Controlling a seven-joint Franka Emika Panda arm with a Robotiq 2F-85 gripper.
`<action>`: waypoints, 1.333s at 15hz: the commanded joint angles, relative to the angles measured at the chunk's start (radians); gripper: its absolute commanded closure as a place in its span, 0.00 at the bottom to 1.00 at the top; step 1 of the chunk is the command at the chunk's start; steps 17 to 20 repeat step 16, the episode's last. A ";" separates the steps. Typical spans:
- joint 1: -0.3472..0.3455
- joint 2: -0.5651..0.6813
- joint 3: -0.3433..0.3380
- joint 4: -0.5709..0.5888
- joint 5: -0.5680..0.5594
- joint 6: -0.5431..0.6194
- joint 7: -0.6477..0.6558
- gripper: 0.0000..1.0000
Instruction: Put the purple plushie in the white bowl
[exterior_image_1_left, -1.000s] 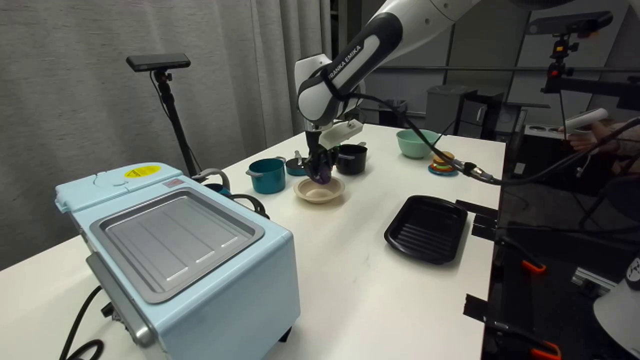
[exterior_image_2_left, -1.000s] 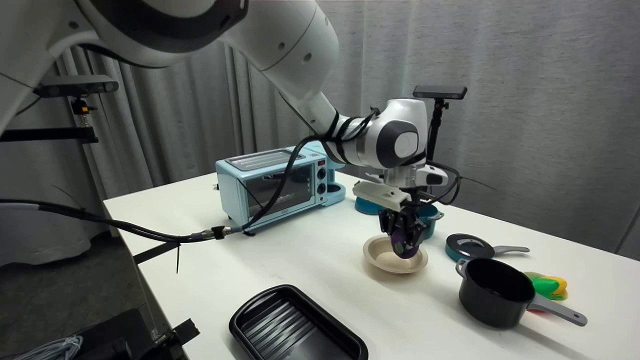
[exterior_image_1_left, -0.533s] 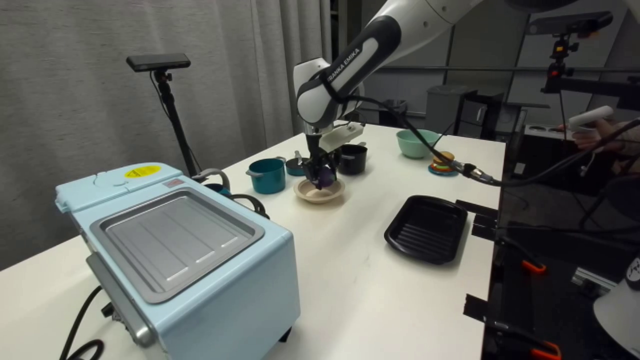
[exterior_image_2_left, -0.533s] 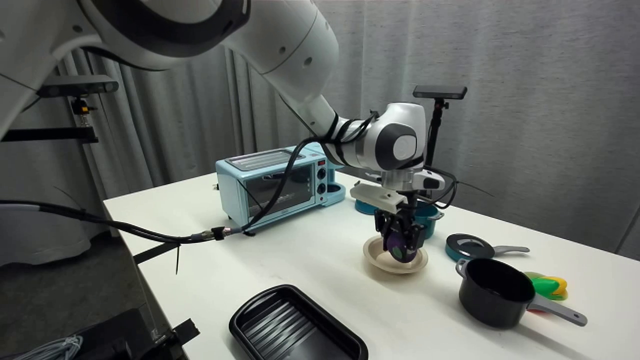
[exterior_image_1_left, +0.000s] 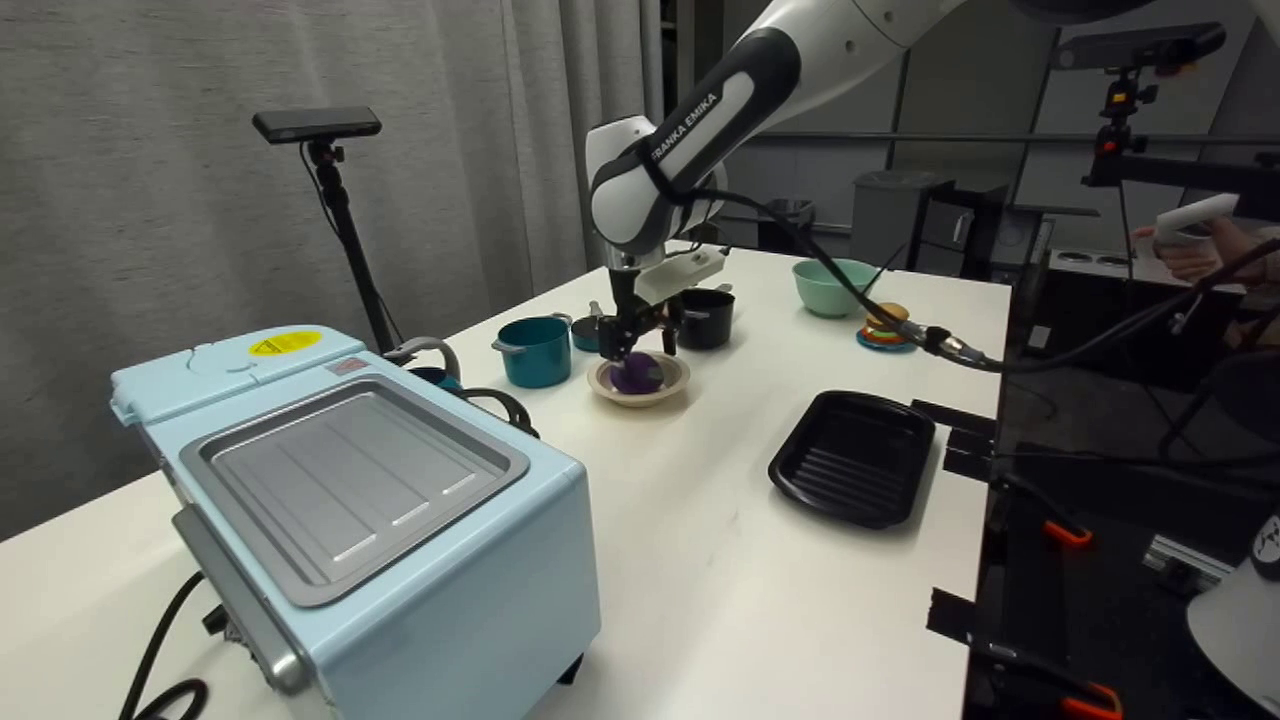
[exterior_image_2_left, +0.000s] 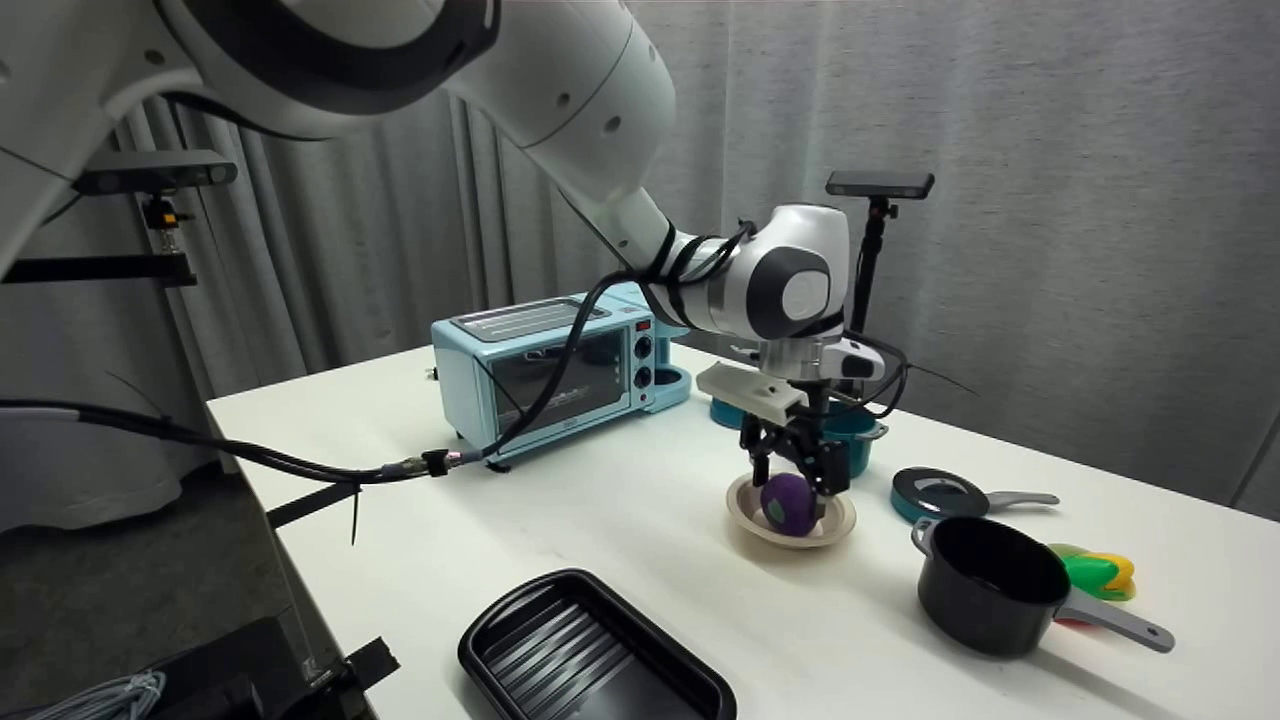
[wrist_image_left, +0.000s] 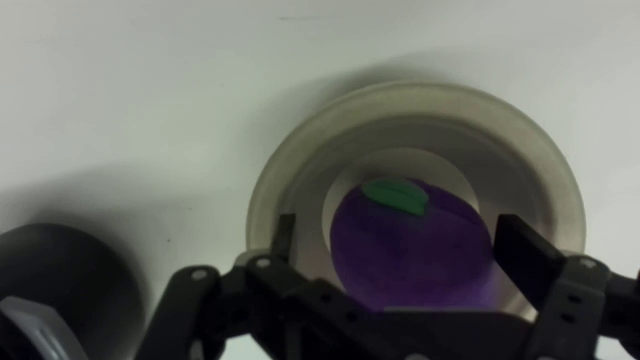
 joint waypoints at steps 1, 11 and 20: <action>-0.009 -0.025 0.009 0.000 0.035 -0.026 0.001 0.00; 0.002 -0.003 -0.003 0.000 0.009 -0.003 -0.002 0.00; 0.002 -0.003 -0.003 0.000 0.009 -0.003 -0.002 0.00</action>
